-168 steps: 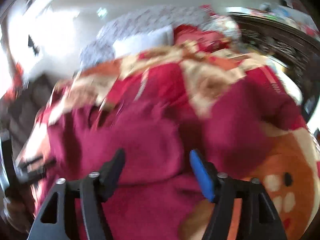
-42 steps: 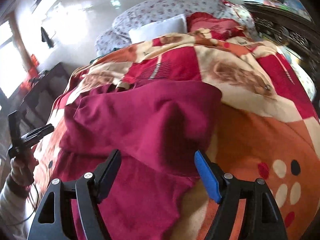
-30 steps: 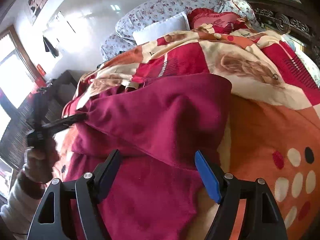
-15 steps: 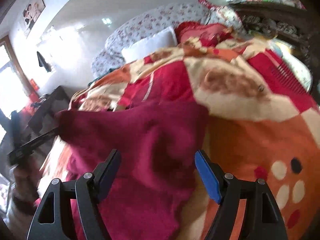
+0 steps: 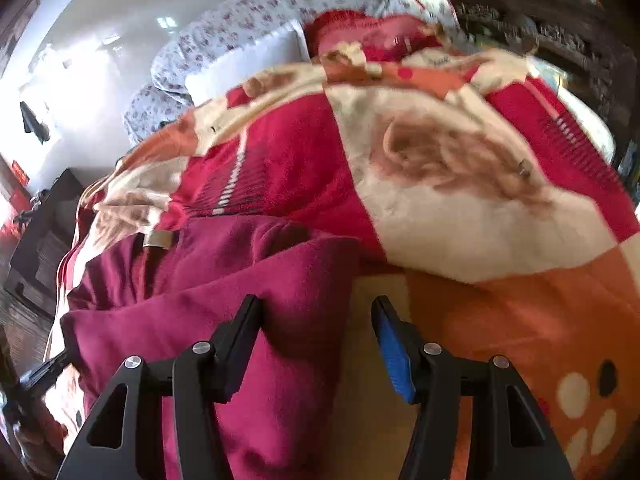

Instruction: Fold small clothes

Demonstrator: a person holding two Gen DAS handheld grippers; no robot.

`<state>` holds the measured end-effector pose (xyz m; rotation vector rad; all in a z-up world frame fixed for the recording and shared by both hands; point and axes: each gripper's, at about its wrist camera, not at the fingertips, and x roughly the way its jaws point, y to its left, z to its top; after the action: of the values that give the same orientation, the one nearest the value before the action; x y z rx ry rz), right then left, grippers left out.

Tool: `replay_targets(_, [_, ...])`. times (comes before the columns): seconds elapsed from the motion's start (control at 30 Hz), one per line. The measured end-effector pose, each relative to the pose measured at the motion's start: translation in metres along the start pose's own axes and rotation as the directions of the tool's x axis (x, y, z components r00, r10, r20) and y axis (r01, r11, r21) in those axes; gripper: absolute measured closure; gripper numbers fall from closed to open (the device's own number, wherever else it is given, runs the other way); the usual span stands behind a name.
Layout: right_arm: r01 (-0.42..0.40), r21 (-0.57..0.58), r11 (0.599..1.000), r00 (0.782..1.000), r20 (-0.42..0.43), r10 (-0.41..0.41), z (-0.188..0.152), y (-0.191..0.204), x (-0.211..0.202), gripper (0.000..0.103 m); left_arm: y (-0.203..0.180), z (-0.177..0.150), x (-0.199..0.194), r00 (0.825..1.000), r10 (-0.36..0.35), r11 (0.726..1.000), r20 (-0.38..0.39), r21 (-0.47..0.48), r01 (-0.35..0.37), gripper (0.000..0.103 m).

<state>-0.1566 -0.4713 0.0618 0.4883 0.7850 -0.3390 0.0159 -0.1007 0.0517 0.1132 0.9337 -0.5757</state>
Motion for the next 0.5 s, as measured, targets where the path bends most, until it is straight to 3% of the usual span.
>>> replay_targets(0.1, [-0.084,-0.078,0.993,0.996,-0.023,0.082,-0.018,0.007,-0.025,0.041,0.002,-0.001,-0.002,1.0,-0.011,1.0,0.002,-0.004,0.011,0.091])
replay_targets(0.2, [-0.104,-0.121,0.987,0.993,-0.06,0.097,-0.039,0.01,-0.036,0.041,0.002,-0.002,-0.002,1.0,-0.002,1.0,0.004,0.002,0.002,0.091])
replay_targets(0.23, [-0.099,-0.141,0.985,0.993,-0.084,0.088,-0.046,0.01,-0.033,0.042,0.001,-0.003,-0.002,1.0,0.004,1.0,0.004,0.004,-0.004,0.091])
replay_targets(0.3, [-0.043,-0.209,0.977,0.99,-0.142,0.013,-0.066,0.014,-0.022,0.062,-0.001,-0.003,-0.001,1.0,0.017,1.0,0.004,0.004,-0.017,0.091])
replay_targets(0.33, [-0.028,-0.233,0.972,0.986,-0.165,-0.011,-0.076,0.015,-0.017,0.066,-0.002,-0.003,-0.001,1.0,0.021,1.0,0.006,0.004,-0.021,0.091])
replay_targets(0.4, [-0.003,-0.272,0.962,0.991,-0.126,-0.033,-0.094,0.017,-0.023,0.066,-0.004,-0.005,-0.003,1.0,0.029,0.999,0.011,0.013,-0.029,0.091])
replay_targets(0.5, [0.01,-0.25,0.968,0.988,-0.149,-0.048,-0.098,0.011,-0.033,0.066,-0.005,-0.005,-0.006,0.999,0.036,0.999,0.01,0.025,-0.037,0.091])
